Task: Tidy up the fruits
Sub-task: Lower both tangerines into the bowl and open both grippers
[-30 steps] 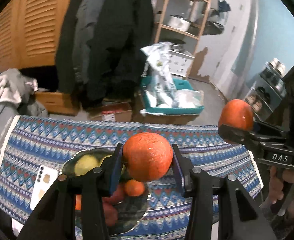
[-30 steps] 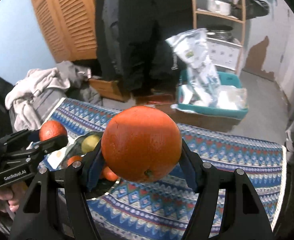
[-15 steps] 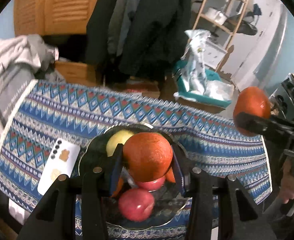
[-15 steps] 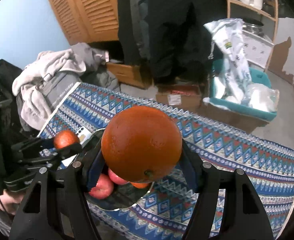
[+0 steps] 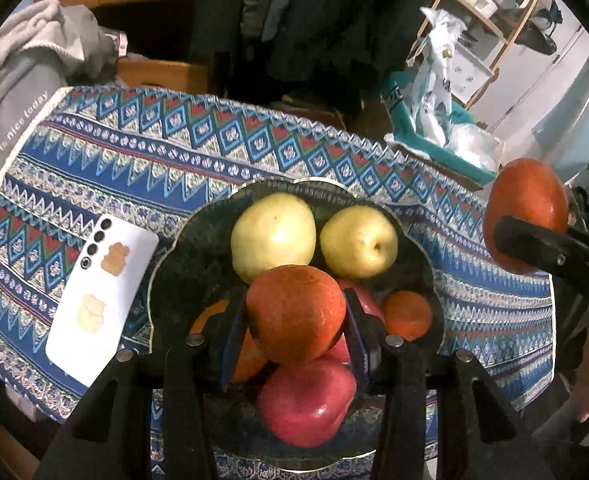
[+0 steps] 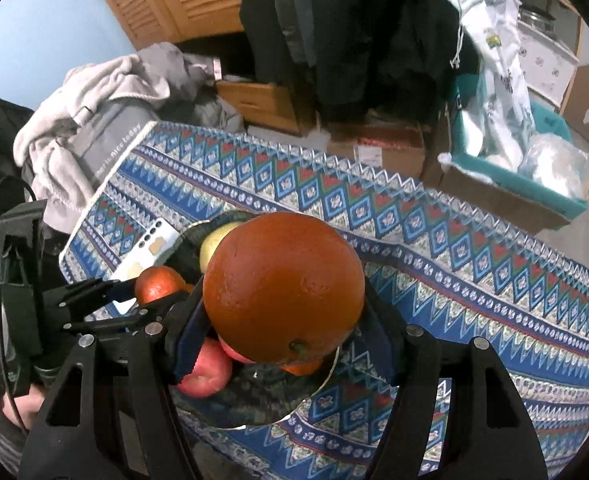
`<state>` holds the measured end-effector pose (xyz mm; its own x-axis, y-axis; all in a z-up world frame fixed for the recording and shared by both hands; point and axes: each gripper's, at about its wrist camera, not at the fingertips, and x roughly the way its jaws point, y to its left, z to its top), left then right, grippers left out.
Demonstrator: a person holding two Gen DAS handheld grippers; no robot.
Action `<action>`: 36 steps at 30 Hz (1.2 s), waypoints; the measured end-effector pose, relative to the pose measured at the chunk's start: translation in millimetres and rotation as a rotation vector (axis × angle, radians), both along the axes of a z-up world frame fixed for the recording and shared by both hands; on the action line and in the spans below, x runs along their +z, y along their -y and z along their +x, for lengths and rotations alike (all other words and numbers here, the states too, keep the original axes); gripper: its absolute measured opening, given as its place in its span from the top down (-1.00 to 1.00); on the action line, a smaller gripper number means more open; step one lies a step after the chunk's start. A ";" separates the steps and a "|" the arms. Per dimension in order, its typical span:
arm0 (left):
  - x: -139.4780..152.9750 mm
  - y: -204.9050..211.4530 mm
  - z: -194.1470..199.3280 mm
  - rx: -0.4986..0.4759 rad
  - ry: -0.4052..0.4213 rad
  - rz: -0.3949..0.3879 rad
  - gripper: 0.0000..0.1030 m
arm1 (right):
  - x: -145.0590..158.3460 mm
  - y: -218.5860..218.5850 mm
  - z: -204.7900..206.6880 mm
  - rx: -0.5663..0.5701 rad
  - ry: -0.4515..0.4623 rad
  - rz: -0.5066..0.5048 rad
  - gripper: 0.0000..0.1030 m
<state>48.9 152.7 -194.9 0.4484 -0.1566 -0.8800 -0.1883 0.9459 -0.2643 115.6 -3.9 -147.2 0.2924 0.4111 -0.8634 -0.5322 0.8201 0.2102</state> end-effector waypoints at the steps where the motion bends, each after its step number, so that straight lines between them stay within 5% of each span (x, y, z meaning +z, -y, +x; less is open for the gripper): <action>1: -2.6 1.0 0.6 -0.001 -0.006 0.001 0.10 | -2.3 -1.1 0.1 0.001 -0.004 -0.004 -0.33; 8: -17.4 3.0 4.7 -0.008 -0.052 0.001 0.07 | -13.1 -6.5 -0.6 0.015 -0.022 -0.023 -0.34; 19: 0.4 -9.2 -15.4 0.027 -0.046 -0.013 -0.28 | -22.1 -9.7 -13.1 0.053 -0.055 -0.039 -0.34; 36: 15.4 -16.6 -55.2 0.076 -0.073 0.037 -0.28 | -63.8 -25.5 -41.2 0.130 -0.182 -0.120 -0.34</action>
